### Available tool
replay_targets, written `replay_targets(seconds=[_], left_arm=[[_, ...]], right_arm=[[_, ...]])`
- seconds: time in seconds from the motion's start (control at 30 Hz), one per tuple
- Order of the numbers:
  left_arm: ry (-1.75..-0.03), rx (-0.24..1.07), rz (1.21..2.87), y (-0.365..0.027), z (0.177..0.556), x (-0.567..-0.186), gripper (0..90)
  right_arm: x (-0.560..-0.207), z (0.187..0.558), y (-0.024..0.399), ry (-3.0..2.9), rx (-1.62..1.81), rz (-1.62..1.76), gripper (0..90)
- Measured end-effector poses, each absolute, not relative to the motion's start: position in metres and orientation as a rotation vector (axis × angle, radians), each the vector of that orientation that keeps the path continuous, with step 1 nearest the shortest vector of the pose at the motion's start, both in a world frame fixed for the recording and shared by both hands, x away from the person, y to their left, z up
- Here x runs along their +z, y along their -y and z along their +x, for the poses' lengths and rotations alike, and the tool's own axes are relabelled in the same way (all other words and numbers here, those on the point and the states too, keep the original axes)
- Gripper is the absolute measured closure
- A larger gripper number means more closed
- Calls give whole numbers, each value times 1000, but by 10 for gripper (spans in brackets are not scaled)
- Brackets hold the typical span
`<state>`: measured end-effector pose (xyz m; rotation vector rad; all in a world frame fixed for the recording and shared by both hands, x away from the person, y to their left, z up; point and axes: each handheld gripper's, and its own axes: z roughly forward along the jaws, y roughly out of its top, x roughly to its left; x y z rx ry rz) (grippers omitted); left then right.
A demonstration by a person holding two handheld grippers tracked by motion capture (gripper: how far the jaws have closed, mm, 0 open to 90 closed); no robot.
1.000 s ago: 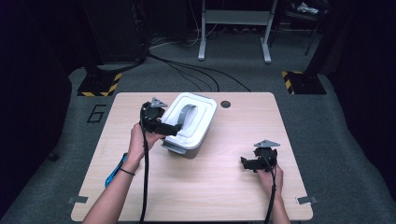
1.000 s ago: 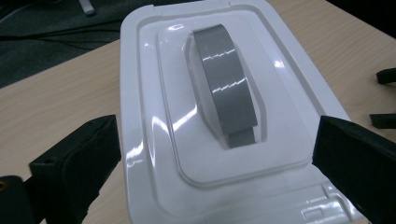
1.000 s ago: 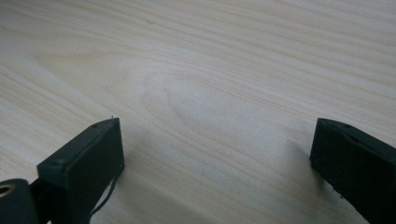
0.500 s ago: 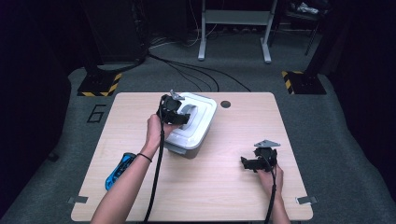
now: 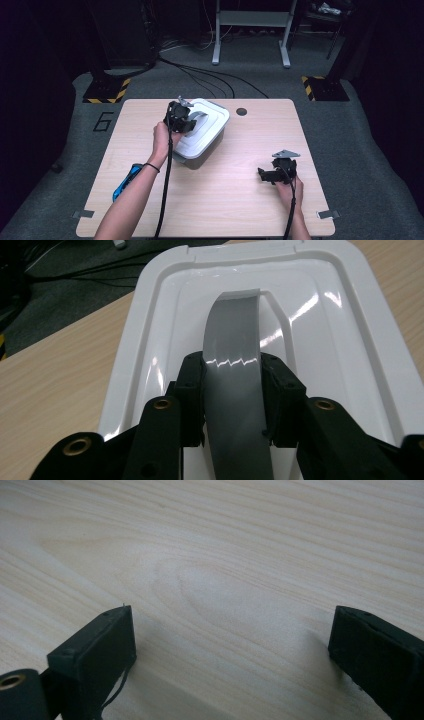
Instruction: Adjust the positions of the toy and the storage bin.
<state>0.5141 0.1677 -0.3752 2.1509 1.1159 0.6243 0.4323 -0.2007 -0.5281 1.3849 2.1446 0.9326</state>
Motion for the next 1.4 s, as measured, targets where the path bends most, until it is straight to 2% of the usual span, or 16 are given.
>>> replay_targets(seconds=[0.83, 1.4], left_arm=[[-1307, 682, 2075, -221, 504, -375, 675], [-1353, 714, 2058, -234, 498, -376, 676]], right_arm=[[-528, 432, 201, -2148, 933, 1381, 46], [-528, 432, 201, -2148, 933, 1374, 46]])
